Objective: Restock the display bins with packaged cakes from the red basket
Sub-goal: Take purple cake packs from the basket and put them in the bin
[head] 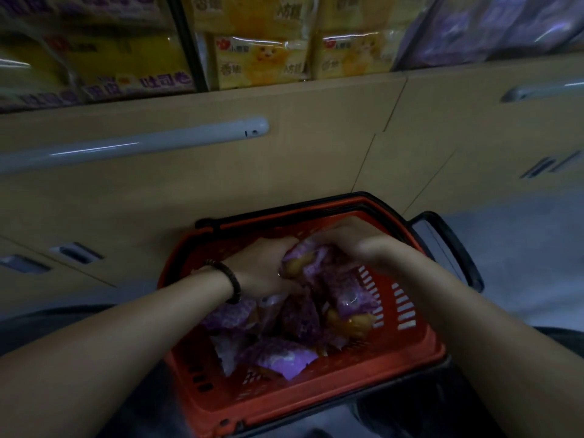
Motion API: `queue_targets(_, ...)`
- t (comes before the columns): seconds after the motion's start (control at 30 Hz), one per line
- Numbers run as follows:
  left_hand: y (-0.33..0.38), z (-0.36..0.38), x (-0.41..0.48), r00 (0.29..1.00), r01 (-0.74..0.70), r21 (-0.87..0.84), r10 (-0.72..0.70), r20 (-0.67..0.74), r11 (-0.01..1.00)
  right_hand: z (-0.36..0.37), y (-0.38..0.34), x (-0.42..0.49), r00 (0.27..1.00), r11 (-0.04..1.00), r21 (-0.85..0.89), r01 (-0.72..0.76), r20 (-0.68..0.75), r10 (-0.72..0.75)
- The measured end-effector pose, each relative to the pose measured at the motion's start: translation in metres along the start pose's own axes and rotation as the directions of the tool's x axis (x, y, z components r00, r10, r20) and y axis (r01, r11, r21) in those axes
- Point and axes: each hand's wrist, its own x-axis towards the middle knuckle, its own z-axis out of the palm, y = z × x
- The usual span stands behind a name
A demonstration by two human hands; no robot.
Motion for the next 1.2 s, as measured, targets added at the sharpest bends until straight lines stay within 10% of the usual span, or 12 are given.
queue_targets(0.13, -0.003, -0.013, -0.001, 0.997, 0.081, -0.123, -0.083, -0.007, 0.989, -0.004, 0.004, 0.004, 0.996, 0.954, 0.296, -0.053, -0.051, 0.071)
queue_targets(0.27, -0.007, -0.021, -0.002, 0.976, 0.216, -0.281, -0.218, 0.022, 0.935, 0.000, 0.048, 0.023, 0.976, 0.903, -0.425, -0.071, -0.215, -0.024)
queue_targets(0.43, -0.012, -0.019, -0.001, 0.932, 0.363, -0.414, -0.335, 0.142, 0.835, 0.029, 0.111, 0.040, 0.979, 0.666, -0.720, -0.197, -0.108, 0.172)
queue_targets(0.87, -0.013, -0.026, 0.001, 0.946, 0.323, -0.228, -0.303, 0.119, 0.919, 0.041, 0.170, 0.068, 0.964, 0.728, -0.634, -0.262, -0.146, 0.221)
queue_targets(1.03, -0.018, -0.032, -0.006, 0.949, 0.314, -0.078, -0.309, 0.069, 0.946, 0.005, 0.091, 0.030, 0.961, 0.959, -0.073, -0.275, -0.054, 0.271)
queue_targets(1.2, -0.016, -0.040, -0.010, 0.949, 0.313, 0.023, -0.314, 0.039, 0.949, -0.021, 0.036, 0.007, 0.938, 0.842, 0.430, -0.326, 0.261, 0.230)
